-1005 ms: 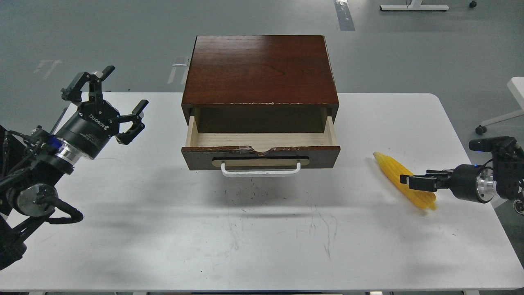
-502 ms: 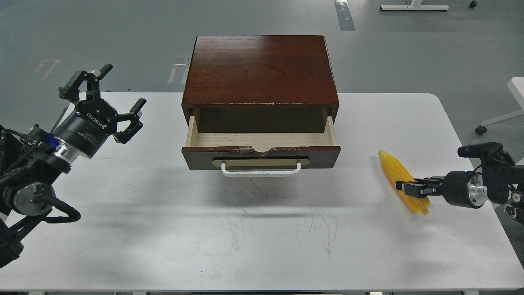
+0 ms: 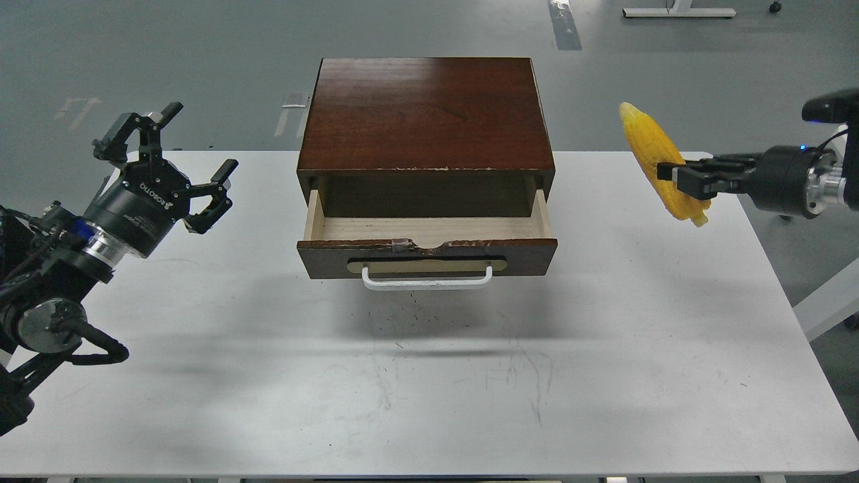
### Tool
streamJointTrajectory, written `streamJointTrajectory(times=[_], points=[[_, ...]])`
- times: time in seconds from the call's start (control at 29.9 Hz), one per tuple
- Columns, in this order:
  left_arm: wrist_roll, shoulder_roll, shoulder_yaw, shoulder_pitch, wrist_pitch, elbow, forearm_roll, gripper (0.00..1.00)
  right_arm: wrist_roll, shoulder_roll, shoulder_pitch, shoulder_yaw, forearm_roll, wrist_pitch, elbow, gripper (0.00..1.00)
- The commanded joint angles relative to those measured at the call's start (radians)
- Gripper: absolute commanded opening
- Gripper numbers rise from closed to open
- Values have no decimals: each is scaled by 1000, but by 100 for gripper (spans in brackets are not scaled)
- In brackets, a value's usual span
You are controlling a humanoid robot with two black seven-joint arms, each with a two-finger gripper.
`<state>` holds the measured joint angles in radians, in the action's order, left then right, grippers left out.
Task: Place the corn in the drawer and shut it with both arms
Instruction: 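Carry the corn cob with the right gripper over the open drawer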
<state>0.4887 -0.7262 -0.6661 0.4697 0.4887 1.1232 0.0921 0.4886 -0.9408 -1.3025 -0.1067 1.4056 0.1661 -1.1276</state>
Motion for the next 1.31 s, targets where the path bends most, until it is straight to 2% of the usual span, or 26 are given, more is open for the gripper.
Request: streamJointTrajectory(times=[0.0, 0.13, 0.23, 0.54, 0.77, 1.17, 1.27], points=[[0, 1, -1, 1, 0, 0, 0, 100, 0, 56, -136, -48, 1, 35, -14, 13], [0, -1, -3, 3, 0, 0, 0, 100, 0, 215, -334, -210, -3, 41, -11, 13], [0, -1, -3, 4, 0, 0, 0, 100, 0, 322, -408, -280, -4, 41, -9, 13], [0, -4, 0, 15, 0, 0, 0, 100, 0, 571, -489, -376, 4, 29, -9, 13], [0, -22, 0, 15, 0, 0, 0, 100, 0, 678, -489, -444, 13, -37, -1, 13], [0, -36, -1, 15, 0, 0, 0, 100, 0, 717, -489, -519, 105, -123, 29, 14], [0, -36, -1, 15, 0, 0, 2, 100, 0, 720, -488, -528, 110, -132, 43, 23]])
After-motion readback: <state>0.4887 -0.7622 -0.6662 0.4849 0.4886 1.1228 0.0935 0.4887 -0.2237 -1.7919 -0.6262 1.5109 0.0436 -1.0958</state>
